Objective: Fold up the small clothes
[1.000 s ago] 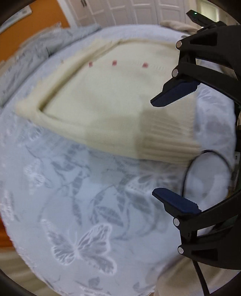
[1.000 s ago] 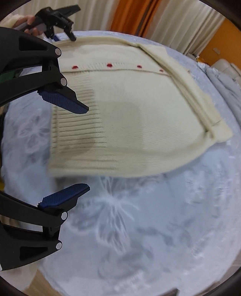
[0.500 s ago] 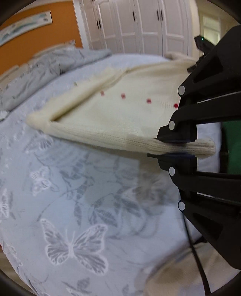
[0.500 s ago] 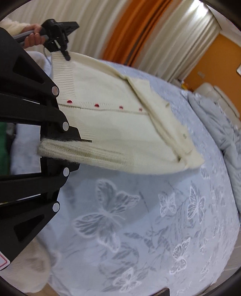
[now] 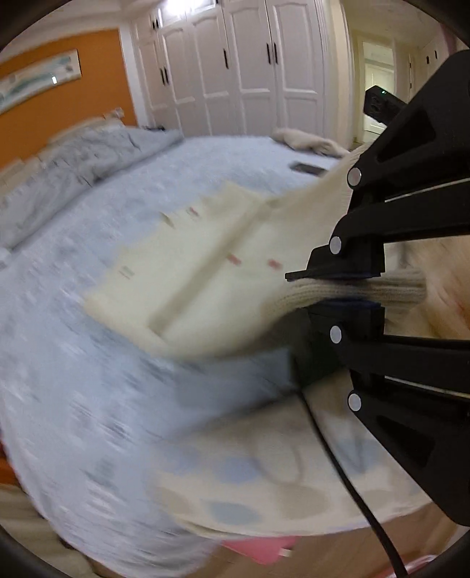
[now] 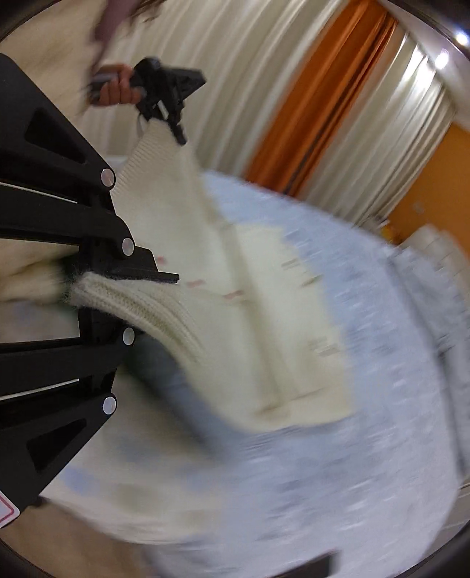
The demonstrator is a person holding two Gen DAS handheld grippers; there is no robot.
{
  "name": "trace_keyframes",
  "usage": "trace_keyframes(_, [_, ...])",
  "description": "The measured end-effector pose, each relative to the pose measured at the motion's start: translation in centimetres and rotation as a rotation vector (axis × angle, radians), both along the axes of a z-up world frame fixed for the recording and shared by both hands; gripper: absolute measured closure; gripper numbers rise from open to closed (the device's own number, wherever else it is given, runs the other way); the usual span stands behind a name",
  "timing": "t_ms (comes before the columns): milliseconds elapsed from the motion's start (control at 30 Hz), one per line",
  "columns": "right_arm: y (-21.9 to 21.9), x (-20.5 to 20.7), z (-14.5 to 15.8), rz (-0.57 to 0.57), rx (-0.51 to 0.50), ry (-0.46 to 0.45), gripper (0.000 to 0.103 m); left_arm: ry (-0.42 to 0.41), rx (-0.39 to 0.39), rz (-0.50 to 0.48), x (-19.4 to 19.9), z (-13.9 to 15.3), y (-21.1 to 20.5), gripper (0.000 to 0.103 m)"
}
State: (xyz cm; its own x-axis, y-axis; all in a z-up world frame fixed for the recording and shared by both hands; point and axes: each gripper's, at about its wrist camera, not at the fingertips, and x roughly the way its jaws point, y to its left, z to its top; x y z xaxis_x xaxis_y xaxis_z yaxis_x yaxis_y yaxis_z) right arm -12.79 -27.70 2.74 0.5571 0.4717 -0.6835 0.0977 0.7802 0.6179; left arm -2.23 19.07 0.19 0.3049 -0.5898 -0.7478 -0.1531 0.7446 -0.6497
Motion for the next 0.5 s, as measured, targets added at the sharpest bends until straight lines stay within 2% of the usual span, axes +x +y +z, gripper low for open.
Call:
trace_keyframes(67, [-2.7, 5.8, 0.3, -0.068, -0.001, -0.095, 0.094, -0.122, -0.007, 0.003, 5.3, 1.7, -1.1, 0.096])
trace_keyframes(167, [-6.1, 13.6, -2.7, -0.189, 0.010, -0.110, 0.082, -0.215, 0.080, 0.035, 14.0, 1.0, -2.9, 0.090])
trace_keyframes(200, [-7.2, 15.6, -4.2, -0.241, 0.014, -0.092, 0.081, -0.222, 0.131, 0.051, 16.5, 0.1, -3.6, 0.088])
trace_keyframes(233, [-7.8, 17.2, -5.4, -0.281, 0.035, -0.065, 0.078, -0.206, 0.181, 0.073, 19.6, -1.6, -4.4, 0.082])
trace_keyframes(267, [-8.2, 18.8, -6.7, -0.310, 0.059, -0.028, 0.076, -0.180, 0.198, 0.077, 21.0, -2.9, -4.4, 0.075])
trace_keyframes(300, [-8.2, 19.2, -7.0, -0.340, 0.034, -0.015, 0.075, -0.137, 0.223, 0.085, 22.5, -4.4, -4.8, 0.071])
trace_keyframes(333, [-8.1, 19.4, -6.9, -0.374, -0.019, -0.016, 0.072, -0.105, 0.268, 0.099, 23.5, -5.6, -4.9, 0.069])
trace_keyframes(367, [-7.5, 19.1, -6.3, -0.388, -0.075, -0.040, 0.053, -0.100, 0.307, 0.119, 23.6, -5.9, -4.5, 0.066])
trace_keyframes(400, [-7.1, 17.8, -6.0, -0.401, -0.118, -0.075, 0.043, -0.105, 0.339, 0.139, 23.5, -5.8, -4.3, 0.060])
trace_keyframes(433, [-7.0, 17.3, -6.2, -0.402, -0.160, -0.075, 0.037, -0.129, 0.345, 0.158, 22.9, -5.3, -3.9, 0.039])
trace_keyframes(467, [-6.9, 17.3, -6.8, -0.376, -0.199, -0.053, 0.037, -0.156, 0.342, 0.171, 22.5, -5.2, -3.5, 0.025])
trace_keyframes(500, [-7.1, 17.9, -8.2, -0.342, -0.244, -0.009, 0.037, -0.185, 0.349, 0.182, 21.9, -5.0, -3.2, 0.024])
